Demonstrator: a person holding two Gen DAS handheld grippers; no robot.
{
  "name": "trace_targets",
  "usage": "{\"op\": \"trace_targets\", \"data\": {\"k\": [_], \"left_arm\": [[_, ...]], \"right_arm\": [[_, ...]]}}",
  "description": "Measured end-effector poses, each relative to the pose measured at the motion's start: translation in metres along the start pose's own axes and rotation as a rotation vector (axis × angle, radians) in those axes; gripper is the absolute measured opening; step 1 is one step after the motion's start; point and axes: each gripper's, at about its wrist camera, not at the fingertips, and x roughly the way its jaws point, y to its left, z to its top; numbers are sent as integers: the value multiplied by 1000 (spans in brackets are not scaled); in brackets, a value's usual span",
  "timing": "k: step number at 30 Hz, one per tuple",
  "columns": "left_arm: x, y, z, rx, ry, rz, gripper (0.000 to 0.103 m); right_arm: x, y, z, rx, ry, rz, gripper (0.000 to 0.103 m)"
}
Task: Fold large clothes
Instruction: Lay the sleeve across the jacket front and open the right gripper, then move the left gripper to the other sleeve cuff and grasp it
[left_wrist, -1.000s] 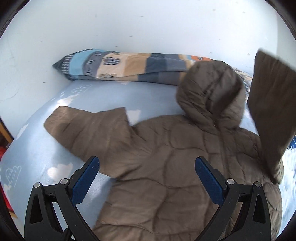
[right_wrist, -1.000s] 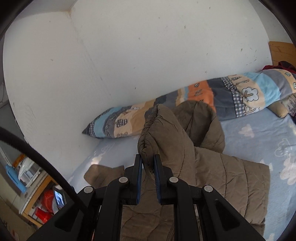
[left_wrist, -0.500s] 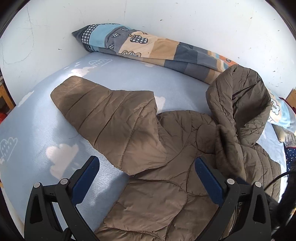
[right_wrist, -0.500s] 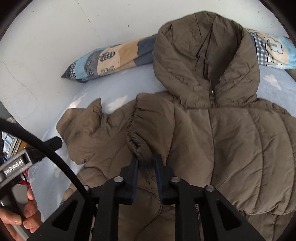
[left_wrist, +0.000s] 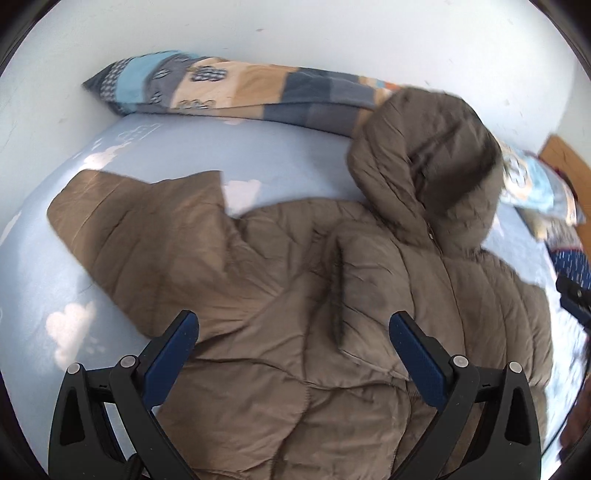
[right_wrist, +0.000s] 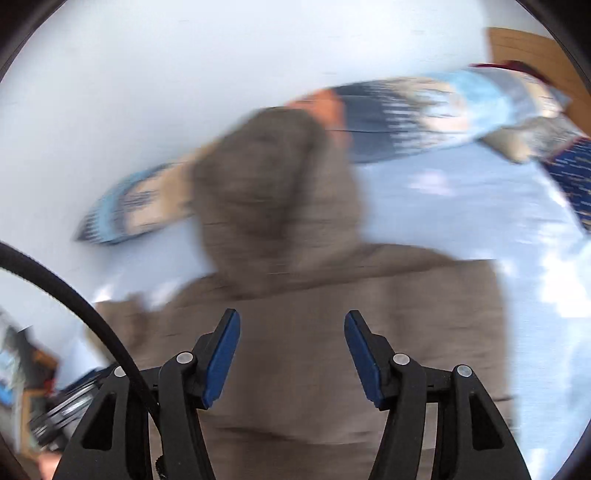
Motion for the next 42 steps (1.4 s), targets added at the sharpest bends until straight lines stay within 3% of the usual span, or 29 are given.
{"op": "trace_targets", "data": {"k": [2, 4, 7, 9, 12, 17, 19, 21, 24, 27, 31, 37, 42], "left_arm": [[10, -14, -5, 42, 6, 0, 103], [21, -23, -8, 67, 19, 4, 103], [43, -32, -12, 96, 47, 52, 103], [64, -32, -15, 101, 126, 86, 103], [73, -30, -14, 73, 168, 61, 103], [63, -30, -6, 44, 164, 50, 103], [50, -28, 0, 21, 108, 31, 103], [35, -30, 4, 40, 29, 44, 103], [26, -34, 5, 71, -26, 53, 103], [34, -34, 6, 81, 6, 38, 103], [51, -38, -2, 127, 85, 62, 103], [69, -33, -8, 104, 163, 50, 103], [60, -28, -3, 88, 155, 25, 103]], "right_arm": [[8, -47, -1, 101, 46, -104, 44], [19, -84, -7, 208, 109, -124, 36], [33, -104, -13, 218, 160, -152, 35], [51, -107, -19, 185, 224, -191, 35], [71, -110, -28, 134, 281, -231, 34], [69, -96, -20, 104, 293, -298, 35], [55, -81, -17, 105, 245, -306, 35], [38, -58, -15, 64, 180, -270, 35], [22, -21, -16, -32, 126, -194, 46], [30, 10, -23, -98, 145, -95, 47], [44, 51, -47, -230, 191, -102, 46], [76, 51, -62, -263, 271, -130, 47], [80, 54, -63, -248, 300, -129, 48]]}}
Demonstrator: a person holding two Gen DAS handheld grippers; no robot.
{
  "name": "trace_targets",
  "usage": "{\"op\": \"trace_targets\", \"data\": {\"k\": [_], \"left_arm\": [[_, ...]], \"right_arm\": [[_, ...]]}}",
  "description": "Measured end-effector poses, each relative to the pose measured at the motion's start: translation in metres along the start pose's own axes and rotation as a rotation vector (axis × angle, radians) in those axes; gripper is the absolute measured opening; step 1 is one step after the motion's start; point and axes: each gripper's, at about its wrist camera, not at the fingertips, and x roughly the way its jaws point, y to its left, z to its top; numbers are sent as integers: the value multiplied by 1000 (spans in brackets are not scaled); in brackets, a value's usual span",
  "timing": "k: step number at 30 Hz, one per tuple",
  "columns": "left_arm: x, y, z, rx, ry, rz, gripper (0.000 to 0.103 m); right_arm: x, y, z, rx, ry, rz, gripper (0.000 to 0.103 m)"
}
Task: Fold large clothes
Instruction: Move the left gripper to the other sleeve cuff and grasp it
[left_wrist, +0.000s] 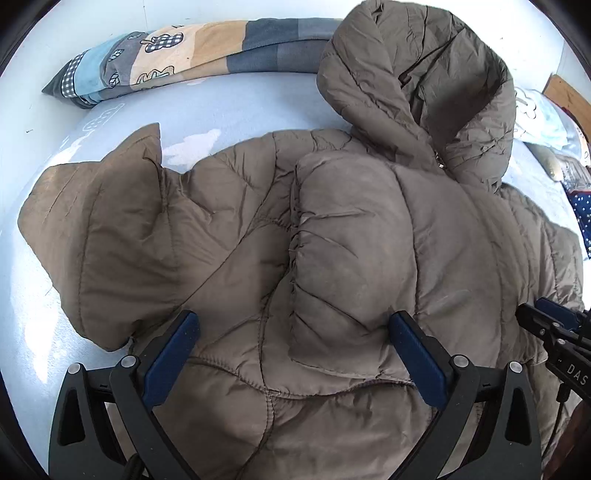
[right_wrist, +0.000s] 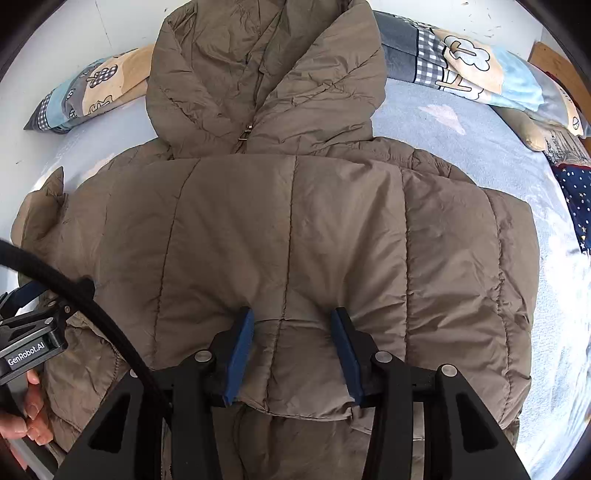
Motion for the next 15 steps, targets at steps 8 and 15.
{"op": "trace_targets", "data": {"k": [8, 15], "left_arm": [[-30, 22, 6, -90, -89, -49, 103], [-51, 85, 19, -195, -144, -21, 103]], "right_arm": [[-43, 11, 6, -20, -143, 10, 48], [-47, 22, 5, -70, -150, 68, 50]]}}
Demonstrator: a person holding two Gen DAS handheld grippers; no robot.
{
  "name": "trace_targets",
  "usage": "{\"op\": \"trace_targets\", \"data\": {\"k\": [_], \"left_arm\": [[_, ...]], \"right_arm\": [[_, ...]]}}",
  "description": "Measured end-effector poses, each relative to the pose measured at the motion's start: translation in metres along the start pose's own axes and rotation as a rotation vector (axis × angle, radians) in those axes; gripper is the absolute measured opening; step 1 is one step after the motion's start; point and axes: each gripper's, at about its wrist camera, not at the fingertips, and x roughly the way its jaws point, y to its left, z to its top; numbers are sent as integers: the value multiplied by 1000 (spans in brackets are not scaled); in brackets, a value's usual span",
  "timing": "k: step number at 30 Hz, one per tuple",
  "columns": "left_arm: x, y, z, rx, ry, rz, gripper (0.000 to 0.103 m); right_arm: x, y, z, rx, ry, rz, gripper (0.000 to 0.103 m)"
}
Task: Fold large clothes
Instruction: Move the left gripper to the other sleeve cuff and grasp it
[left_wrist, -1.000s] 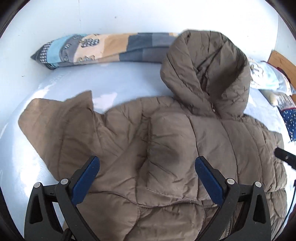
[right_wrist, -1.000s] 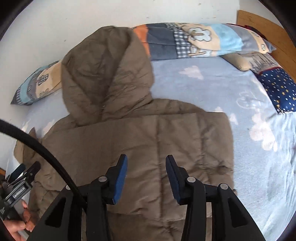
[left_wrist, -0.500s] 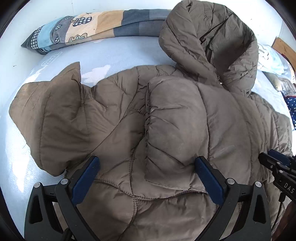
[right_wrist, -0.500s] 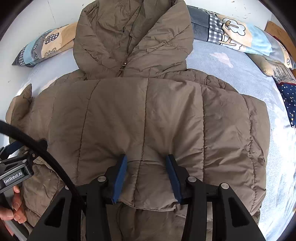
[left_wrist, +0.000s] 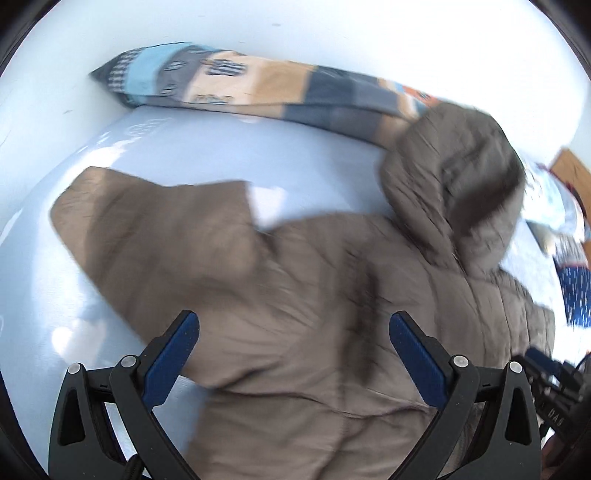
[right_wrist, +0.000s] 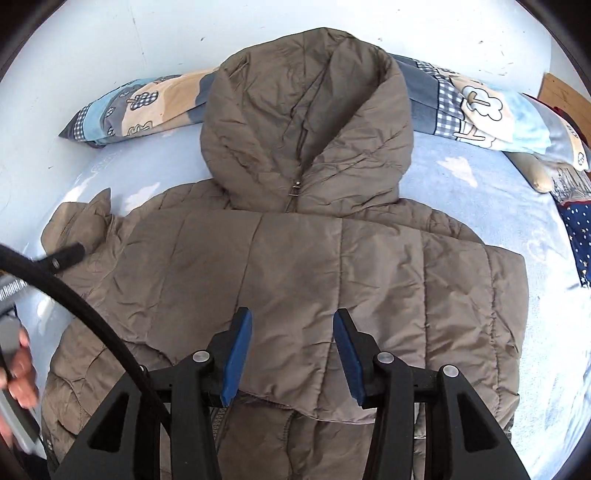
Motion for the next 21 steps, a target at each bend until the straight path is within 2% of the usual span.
{"op": "trace_targets", "data": {"k": [5, 12, 15, 18, 20, 21], "left_arm": [[-6, 76, 16, -128, -14, 56, 103], [0, 193, 26, -297, 18, 116, 103], [6, 249, 25, -451, 20, 64, 103], [12, 299, 19, -650, 5, -55, 99], [15, 324, 16, -748, -19, -129, 86], [17, 335, 16, -789, -32, -160, 84]], "right_arm": [[3, 7, 0, -4, -9, 12, 50], [2, 25, -3, -53, -36, 47, 50], [1, 34, -4, -69, -36, 66, 50], [0, 38, -6, -81, -41, 70, 51], [0, 38, -6, -79, -40, 78, 51], [0, 38, -6, -78, -40, 76, 51]]}}
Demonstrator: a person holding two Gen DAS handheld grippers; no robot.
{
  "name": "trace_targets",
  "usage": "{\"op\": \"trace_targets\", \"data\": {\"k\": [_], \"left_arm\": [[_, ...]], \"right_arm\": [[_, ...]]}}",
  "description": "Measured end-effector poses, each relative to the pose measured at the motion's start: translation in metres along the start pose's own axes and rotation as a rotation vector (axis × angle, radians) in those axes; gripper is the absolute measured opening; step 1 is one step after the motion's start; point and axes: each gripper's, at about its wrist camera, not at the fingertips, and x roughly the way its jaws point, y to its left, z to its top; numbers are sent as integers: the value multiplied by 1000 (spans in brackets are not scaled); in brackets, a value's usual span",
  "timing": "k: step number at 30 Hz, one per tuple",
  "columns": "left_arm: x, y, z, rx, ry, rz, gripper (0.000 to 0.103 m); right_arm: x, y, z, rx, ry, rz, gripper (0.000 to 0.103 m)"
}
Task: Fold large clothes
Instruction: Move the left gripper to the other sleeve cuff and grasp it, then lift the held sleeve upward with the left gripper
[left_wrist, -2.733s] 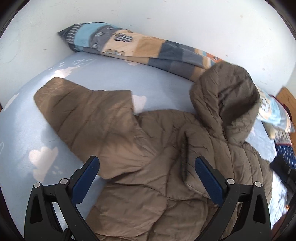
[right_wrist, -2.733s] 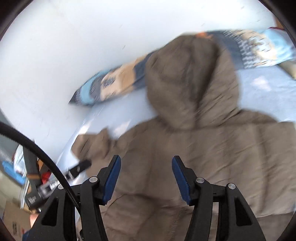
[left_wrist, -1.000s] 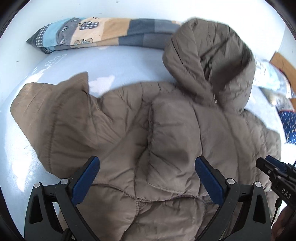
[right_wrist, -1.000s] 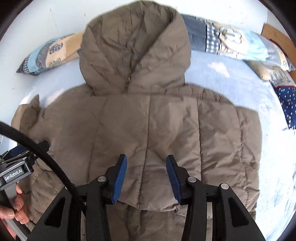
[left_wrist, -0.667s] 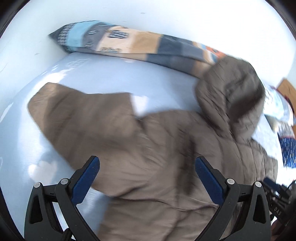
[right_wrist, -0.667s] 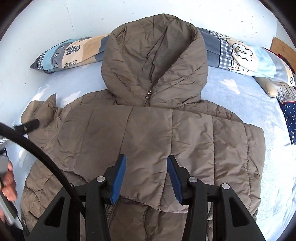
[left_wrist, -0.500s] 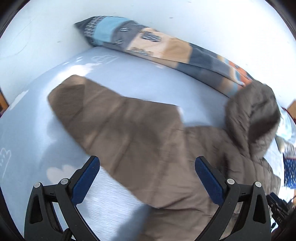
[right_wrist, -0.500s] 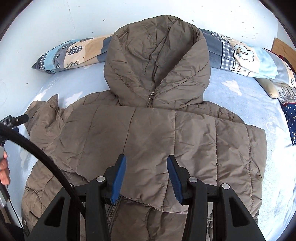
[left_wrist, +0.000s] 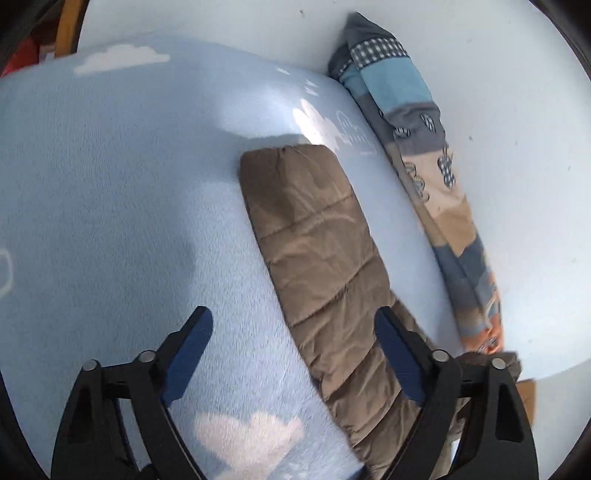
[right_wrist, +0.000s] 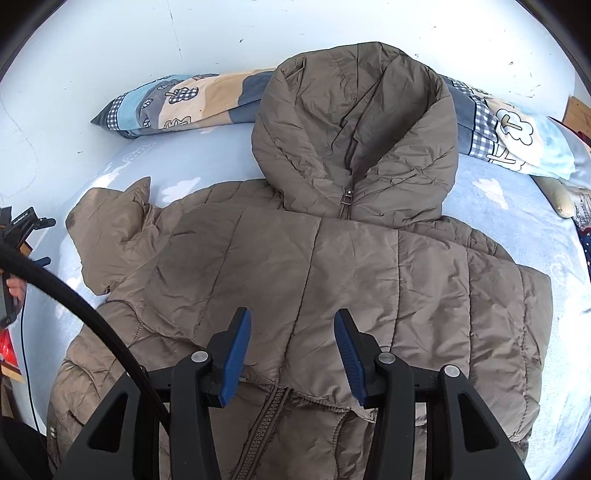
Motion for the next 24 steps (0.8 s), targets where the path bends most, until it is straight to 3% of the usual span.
{"op": "trace_targets", "data": {"k": [6, 12, 16, 24], "left_arm": [[11, 32, 35, -141, -23, -127, 82], [32, 35, 52, -186, -29, -140, 77], [51, 29, 63, -163, -43, -149, 69], [77, 16, 72, -131, -89, -153, 69]], "right_arm": [[5, 1, -1, -1, 12, 10, 51], [11, 1, -3, -3, 27, 9, 51], [16, -1, -4, -5, 36, 3, 51], [26, -8, -4, -9, 39, -27, 51]]}}
